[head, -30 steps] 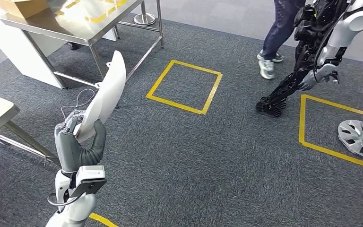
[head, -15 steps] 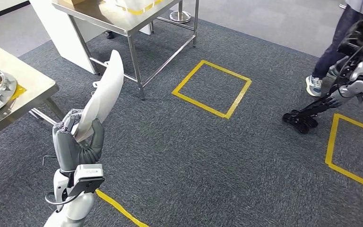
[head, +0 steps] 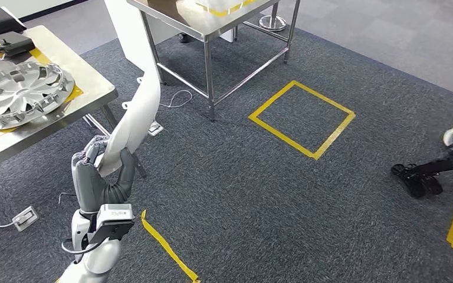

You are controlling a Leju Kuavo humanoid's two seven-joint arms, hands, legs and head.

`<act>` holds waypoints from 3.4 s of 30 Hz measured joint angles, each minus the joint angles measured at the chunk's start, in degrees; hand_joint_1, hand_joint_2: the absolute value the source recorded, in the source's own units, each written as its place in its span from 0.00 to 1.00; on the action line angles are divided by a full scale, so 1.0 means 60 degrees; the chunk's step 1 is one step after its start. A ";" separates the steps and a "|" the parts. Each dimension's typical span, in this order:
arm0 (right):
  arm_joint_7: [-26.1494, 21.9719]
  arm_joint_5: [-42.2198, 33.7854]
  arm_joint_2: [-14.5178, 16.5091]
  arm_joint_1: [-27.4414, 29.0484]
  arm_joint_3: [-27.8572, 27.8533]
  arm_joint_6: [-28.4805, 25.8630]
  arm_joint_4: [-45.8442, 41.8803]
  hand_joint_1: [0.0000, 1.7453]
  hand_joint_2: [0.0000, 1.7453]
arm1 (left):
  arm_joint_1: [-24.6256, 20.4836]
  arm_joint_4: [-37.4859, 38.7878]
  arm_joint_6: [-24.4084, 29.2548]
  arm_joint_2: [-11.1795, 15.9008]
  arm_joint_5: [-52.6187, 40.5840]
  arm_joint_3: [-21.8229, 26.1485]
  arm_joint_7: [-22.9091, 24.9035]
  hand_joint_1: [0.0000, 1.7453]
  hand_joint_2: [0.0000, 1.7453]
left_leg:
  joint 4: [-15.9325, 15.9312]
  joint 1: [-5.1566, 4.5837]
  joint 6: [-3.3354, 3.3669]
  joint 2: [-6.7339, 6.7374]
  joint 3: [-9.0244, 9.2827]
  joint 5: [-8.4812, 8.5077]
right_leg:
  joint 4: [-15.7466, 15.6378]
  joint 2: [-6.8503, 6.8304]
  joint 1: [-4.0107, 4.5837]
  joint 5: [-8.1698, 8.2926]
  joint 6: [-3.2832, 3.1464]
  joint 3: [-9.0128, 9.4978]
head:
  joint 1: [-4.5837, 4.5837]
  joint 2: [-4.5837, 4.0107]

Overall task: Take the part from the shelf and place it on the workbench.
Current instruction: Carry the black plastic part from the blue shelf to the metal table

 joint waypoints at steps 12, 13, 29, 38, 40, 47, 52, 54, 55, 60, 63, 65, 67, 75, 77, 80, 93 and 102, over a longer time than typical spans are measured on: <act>-0.0016 -0.0014 0.0047 0.0013 -0.0001 -0.0032 0.0000 0.00 0.00 | -0.0089 -0.0027 -0.0214 -0.0055 -0.0268 -0.0011 0.0262 1.00 1.00 | 0.0029 -0.0143 0.0115 0.1901 0.0381 -0.0303 | 0.0008 -0.1474 0.0112 -0.0037 -0.0026 0.0031 | -0.0097 0.0000; -0.0017 -0.0015 0.0047 0.0001 -0.0001 -0.0036 0.0000 0.00 0.00 | -0.0096 -0.0035 -0.0226 -0.0065 -0.0302 -0.0012 0.0288 1.00 1.00 | -0.0006 -0.0168 0.0194 0.1842 0.0374 -0.0315 | 0.0013 -0.1560 0.0131 -0.0046 0.0021 0.0038 | -0.0091 0.0000; -0.0035 -0.0062 0.0047 -0.0002 -0.0001 -0.0111 0.0000 0.00 0.00 | -0.0116 -0.0108 -0.0360 -0.0179 -0.0635 -0.0015 0.0484 1.00 1.00 | -0.0014 -0.0031 0.0175 -0.0040 0.0052 0.0023 | 0.0054 0.0177 -0.0012 0.0006 0.0144 -0.0072 | 0.0035 0.0000; -0.0029 -0.0096 0.0084 0.0045 -0.0005 -0.0115 0.0001 0.00 0.00 | -0.0114 -0.0027 -0.0526 -0.0143 -0.0624 -0.0023 0.0571 1.00 1.00 | 0.2350 -0.0054 -0.0093 0.1229 -0.0934 -0.1043 | -0.0077 -0.1019 -0.0007 0.0097 -0.0122 -0.0057 | -0.0043 0.0000; -0.0031 -0.0113 0.0107 0.0026 -0.0005 -0.0115 0.0000 0.00 0.00 | -0.0131 -0.0012 -0.0549 -0.0145 -0.0619 -0.0023 0.0587 1.00 1.00 | 0.1074 -0.0080 -0.0060 0.1588 -0.0205 -0.0537 | -0.0030 -0.1241 0.0009 0.0058 -0.0069 -0.0042 | -0.0046 0.0000; -0.0044 -0.0120 0.0124 -0.0025 -0.0005 -0.0115 0.0000 0.00 0.00 | -0.0175 -0.0066 -0.0580 -0.0182 -0.0608 -0.0022 0.0606 1.00 1.00 | 0.0040 -0.0077 0.0427 0.1518 0.0230 -0.0208 | 0.0357 -0.1334 0.0048 -0.0285 0.0268 -0.0101 | -0.0014 0.0000; -0.0044 -0.0106 0.0127 0.0019 -0.0005 -0.0111 0.0000 0.00 0.00 | -0.0166 -0.0083 -0.0578 -0.0212 -0.0604 -0.0021 0.0618 1.00 1.00 | 0.0051 -0.0036 0.0520 0.0885 0.0103 -0.0104 | 0.2773 -0.0455 -0.0041 -0.1318 0.0400 -0.1243 | 0.0058 0.0000; -0.0045 -0.0091 0.0127 0.0027 -0.0005 -0.0111 0.0000 0.00 0.00 | -0.0146 -0.0084 -0.0575 -0.0214 -0.0606 -0.0019 0.0623 1.00 1.00 | 0.0066 -0.0034 0.0484 0.0588 0.0099 -0.0080 | 0.2057 -0.0363 -0.0050 -0.0749 0.0353 -0.0931 | 0.0069 0.0000; -0.0046 -0.0082 0.0126 0.0029 -0.0005 -0.0111 0.0000 0.00 0.00 | -0.0142 -0.0087 -0.0568 -0.0218 -0.0608 -0.0020 0.0627 1.00 1.00 | 0.0069 -0.0026 0.0459 0.0456 0.0099 -0.0066 | 0.1337 -0.0163 -0.0063 -0.0409 0.0314 -0.0606 | 0.0079 0.0000; -0.0047 -0.0073 0.0132 -0.0021 -0.0005 -0.0112 0.0003 0.00 0.00 | -0.0137 -0.0103 -0.0538 -0.0229 -0.0628 -0.0023 0.0672 1.00 1.00 | -0.0012 0.0028 0.0124 -0.0074 -0.0050 0.0091 | 0.0019 0.0241 -0.0043 0.0018 0.0202 -0.0053 | 0.0124 0.0000; -0.0049 -0.0076 0.0151 -0.0022 -0.0005 -0.0115 0.0004 0.00 0.00 | -0.0141 -0.0127 -0.0545 -0.0226 -0.0660 -0.0023 0.0703 1.00 1.00 | 0.0505 -0.0018 0.0002 0.0525 -0.0350 -0.0244 | -0.0111 -0.0159 -0.0079 0.0114 0.0023 -0.0017 | 0.0085 0.0000; -0.0049 -0.0078 0.0161 -0.0002 -0.0005 -0.0115 0.0004 0.00 0.00 | -0.0149 -0.0124 -0.0575 -0.0230 -0.0725 -0.0025 0.0733 1.00 1.00 | 0.1763 -0.0031 -0.0046 0.1057 -0.0892 -0.0911 | -0.0122 -0.0443 -0.0052 0.0113 -0.0040 -0.0027 | 0.0054 0.0000; -0.0047 -0.0082 0.0170 0.0018 -0.0005 -0.0117 0.0004 0.00 0.00 | -0.0140 -0.0104 -0.0607 -0.0229 -0.0810 -0.0026 0.0790 1.00 1.00 | 0.2718 -0.0025 -0.0093 0.1173 -0.1273 -0.1250 | -0.0117 -0.0739 -0.0035 0.0106 -0.0050 -0.0035 | 0.0052 0.0000; -0.0057 -0.0277 0.0211 -0.0061 -0.0017 -0.0141 0.0002 0.00 0.00 | -0.0258 -0.0116 -0.0709 -0.0208 -0.1478 -0.0003 0.1140 1.00 1.00 | 0.0055 -0.0105 0.0262 0.1551 0.0274 -0.0253 | -0.0008 -0.1368 0.0056 0.0043 0.0226 -0.0026 | 0.0087 0.0000; -0.0069 -0.0371 0.0215 -0.0082 -0.0032 -0.0154 0.0000 0.00 0.00 | -0.0314 -0.0112 -0.0765 -0.0195 -0.1603 0.0003 0.1216 1.00 1.00 | 0.0023 -0.0077 0.0381 0.1485 0.0254 -0.0208 | 0.0152 -0.1192 0.0017 -0.0090 0.0327 -0.0083 | 0.0095 0.0000; -0.0085 -0.0445 0.0220 -0.0053 -0.0076 -0.0174 0.0000 0.00 0.00 | -0.0478 -0.0069 -0.0838 -0.0200 -0.1658 0.0006 0.1278 1.00 1.00 | -0.0008 -0.0030 0.0508 0.1391 0.0194 -0.0142 | 0.1668 -0.0573 -0.0041 -0.0929 0.0457 -0.0805 | 0.0153 0.0000; -0.0191 -0.0613 0.0236 -0.0012 -0.0274 -0.0199 0.0000 0.00 0.00 | -0.0805 0.0263 -0.0970 -0.0225 -0.1598 0.0001 0.1363 1.00 1.00 | 0.0394 -0.0045 0.0063 0.1114 0.0013 -0.0392 | -0.0045 -0.0431 -0.0036 -0.0095 0.0016 0.0023 | 0.0186 0.0000; -0.0210 -0.0646 0.0271 0.0069 -0.0324 -0.0199 0.0001 0.00 0.00 | -0.0860 0.0371 -0.0972 -0.0213 -0.1598 -0.0005 0.1361 1.00 1.00 | 0.0843 -0.0091 0.0118 0.1252 -0.0878 0.0521 | -0.0101 -0.0448 -0.0019 -0.1001 0.0029 0.1117 | 0.0145 0.0000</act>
